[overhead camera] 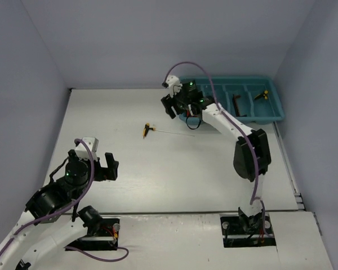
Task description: Sort the tools into containers
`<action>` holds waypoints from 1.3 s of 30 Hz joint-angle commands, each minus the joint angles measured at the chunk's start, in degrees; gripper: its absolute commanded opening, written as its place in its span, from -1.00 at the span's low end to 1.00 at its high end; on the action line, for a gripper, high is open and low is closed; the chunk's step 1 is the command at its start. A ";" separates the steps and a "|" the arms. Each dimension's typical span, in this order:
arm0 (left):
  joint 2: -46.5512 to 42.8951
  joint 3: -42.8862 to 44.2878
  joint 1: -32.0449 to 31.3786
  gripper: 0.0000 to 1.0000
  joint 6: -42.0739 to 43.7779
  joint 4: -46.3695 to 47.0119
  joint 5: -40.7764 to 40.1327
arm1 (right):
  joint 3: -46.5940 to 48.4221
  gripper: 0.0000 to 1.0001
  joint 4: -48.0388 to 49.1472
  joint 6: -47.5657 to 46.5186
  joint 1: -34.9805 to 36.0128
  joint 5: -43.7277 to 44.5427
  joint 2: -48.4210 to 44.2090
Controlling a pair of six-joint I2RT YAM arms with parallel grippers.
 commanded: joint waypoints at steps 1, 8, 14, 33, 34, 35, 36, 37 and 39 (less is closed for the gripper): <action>0.07 0.40 0.41 0.95 -0.05 0.88 0.44 | 2.75 0.30 -1.96 0.30 3.69 -3.85 5.71; -0.14 0.80 0.41 0.95 -2.10 -0.68 0.41 | 6.99 0.30 -2.93 0.08 5.28 -4.29 15.34; -0.40 0.99 0.41 0.95 -3.65 -1.88 0.12 | 11.43 0.30 -3.26 0.24 6.04 -5.84 22.18; -2.63 -0.30 0.41 0.95 -4.38 -2.32 0.65 | 12.22 -1.00 -3.34 2.61 12.38 -5.41 26.93; -2.79 -0.19 0.41 0.95 -4.33 -2.32 0.70 | 12.06 -1.00 -3.29 3.08 12.70 -5.35 25.56; -2.89 -0.10 0.41 0.95 -4.30 -2.29 0.76 | 12.07 -1.00 -3.26 3.63 13.00 -5.27 23.92; -2.89 -0.03 0.41 0.95 -4.29 -2.23 0.82 | 12.35 -1.00 -3.26 4.27 13.26 -4.97 21.86; -2.94 0.06 0.41 0.95 -4.19 -2.23 0.77 | 12.92 -1.00 -3.31 4.56 13.35 -2.87 20.03; -2.91 0.20 0.41 0.95 -4.06 -2.11 0.61 | 14.18 -1.00 -3.35 4.66 13.24 1.44 14.73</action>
